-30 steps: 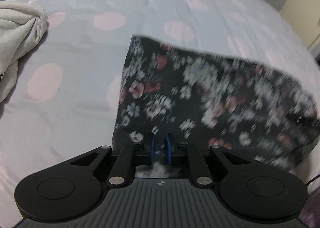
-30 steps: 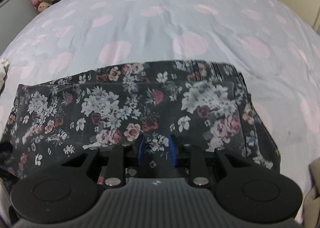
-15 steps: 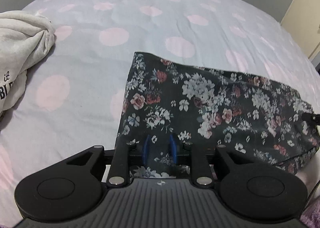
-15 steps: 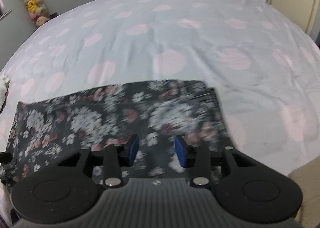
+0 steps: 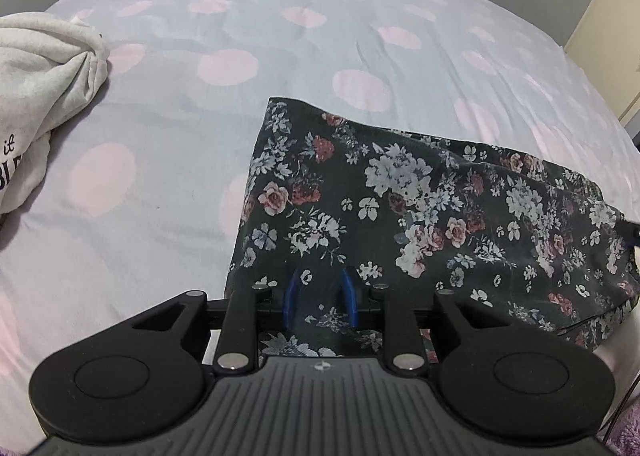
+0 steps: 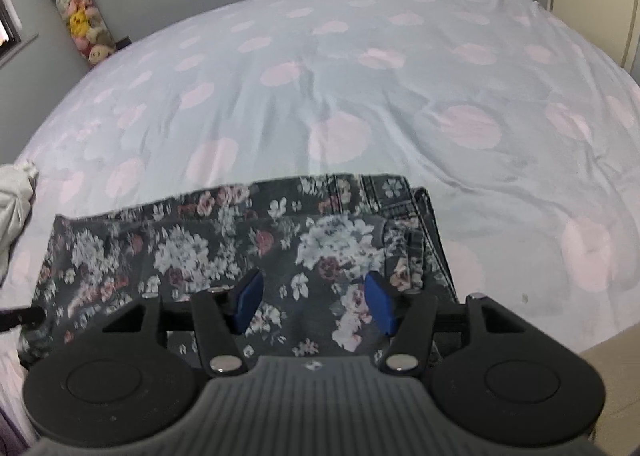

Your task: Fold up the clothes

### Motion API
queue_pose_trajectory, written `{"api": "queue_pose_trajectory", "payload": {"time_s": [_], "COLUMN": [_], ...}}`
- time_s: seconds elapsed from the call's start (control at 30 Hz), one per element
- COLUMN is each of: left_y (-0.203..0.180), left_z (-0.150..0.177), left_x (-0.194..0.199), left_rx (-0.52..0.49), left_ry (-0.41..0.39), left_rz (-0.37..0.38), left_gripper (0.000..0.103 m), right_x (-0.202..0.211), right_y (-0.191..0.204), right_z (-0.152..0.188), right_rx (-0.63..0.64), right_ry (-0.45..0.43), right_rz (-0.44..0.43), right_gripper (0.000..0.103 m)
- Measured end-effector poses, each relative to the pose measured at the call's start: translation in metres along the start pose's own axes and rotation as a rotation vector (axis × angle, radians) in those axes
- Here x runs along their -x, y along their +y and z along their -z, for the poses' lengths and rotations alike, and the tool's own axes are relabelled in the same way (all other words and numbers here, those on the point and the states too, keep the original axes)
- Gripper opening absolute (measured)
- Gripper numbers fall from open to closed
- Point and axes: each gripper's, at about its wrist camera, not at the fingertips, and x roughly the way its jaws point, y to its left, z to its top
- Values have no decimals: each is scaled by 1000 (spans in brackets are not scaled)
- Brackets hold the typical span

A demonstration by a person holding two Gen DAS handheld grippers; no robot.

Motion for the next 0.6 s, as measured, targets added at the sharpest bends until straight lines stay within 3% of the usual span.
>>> {"api": "queue_pose_trajectory", "payload": {"time_s": [0.2,0.3,0.6], "left_y": [2,2,3], "left_z": [0,0,-1], "left_x": [-1,-2,-4], "left_rx": [9,12,18], "left_ry": [3,4,1], "left_rz": [2,1,8], "left_gripper": [22,22,22], "right_x": [8,7,-5], "right_y": [-2,-8,-32], "right_z": [-2,-7,-10], "right_rx": [85,112,-25], "right_ry": [-121,-104,39], "right_rz": [73,105,36], "right_gripper": [71,71,71]}}
